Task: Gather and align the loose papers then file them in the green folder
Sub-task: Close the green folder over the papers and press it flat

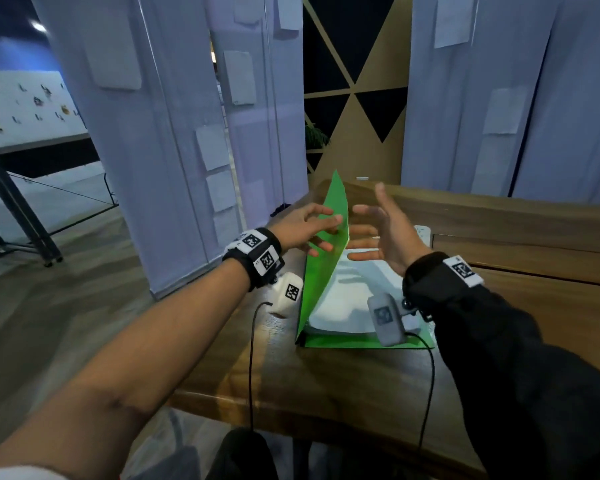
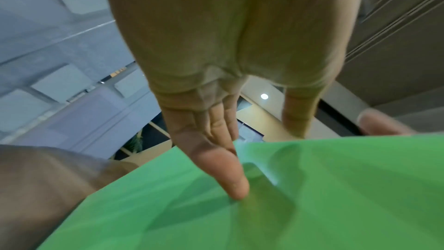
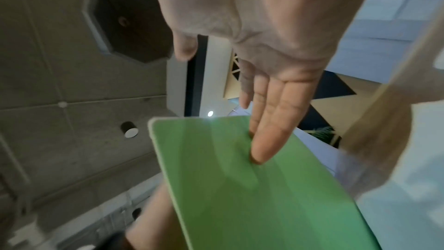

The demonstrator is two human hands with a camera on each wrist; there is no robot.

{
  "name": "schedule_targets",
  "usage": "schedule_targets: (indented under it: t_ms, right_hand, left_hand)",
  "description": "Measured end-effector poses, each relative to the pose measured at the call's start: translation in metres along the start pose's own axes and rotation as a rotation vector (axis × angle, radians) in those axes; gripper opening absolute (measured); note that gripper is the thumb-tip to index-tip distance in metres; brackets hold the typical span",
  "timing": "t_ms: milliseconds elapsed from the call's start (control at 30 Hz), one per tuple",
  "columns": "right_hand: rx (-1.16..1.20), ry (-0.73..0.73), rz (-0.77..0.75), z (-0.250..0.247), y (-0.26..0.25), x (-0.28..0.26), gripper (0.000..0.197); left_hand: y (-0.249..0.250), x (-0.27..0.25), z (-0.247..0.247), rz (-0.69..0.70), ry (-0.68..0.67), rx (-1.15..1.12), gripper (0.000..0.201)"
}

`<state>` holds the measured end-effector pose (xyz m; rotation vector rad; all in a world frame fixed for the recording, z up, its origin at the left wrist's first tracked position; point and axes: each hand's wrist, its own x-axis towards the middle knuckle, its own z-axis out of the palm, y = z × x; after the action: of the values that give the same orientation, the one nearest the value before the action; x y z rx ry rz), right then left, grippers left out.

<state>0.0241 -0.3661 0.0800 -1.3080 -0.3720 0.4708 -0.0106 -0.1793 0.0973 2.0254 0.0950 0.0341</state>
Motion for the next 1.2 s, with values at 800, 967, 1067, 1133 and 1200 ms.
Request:
schedule_targets:
  t_ms: [800,967,1067,1133,1200]
  right_hand:
    - [-0.796,0.357,0.205,-0.097,0.065,0.006,0.020]
    - [-0.934,0.382,0.254,-0.106,0.093,0.008,0.014]
    - [-0.966,0.387,0.296,-0.105,0.095,0.011,0.014]
    - [-0.960,0.385,0.295,-0.103,0.094,0.013,0.019]
    - [-0.942,0.419,0.286,-0.100,0.094,0.014,0.021]
  left_hand:
    - [-0.107,0.024,0.057,-0.247,-0.119,0.840,0.085]
    - [-0.107,0.025,0.060,-0.243,-0.149,0.925,0.085]
    - [-0.111,0.027,0.055,-0.262,-0.166,0.892,0.089]
    - [-0.114,0.030,0.048,-0.277,-0.126,0.829,0.090]
    - [-0.117,0.033,0.040,-0.288,-0.028,0.787,0.087]
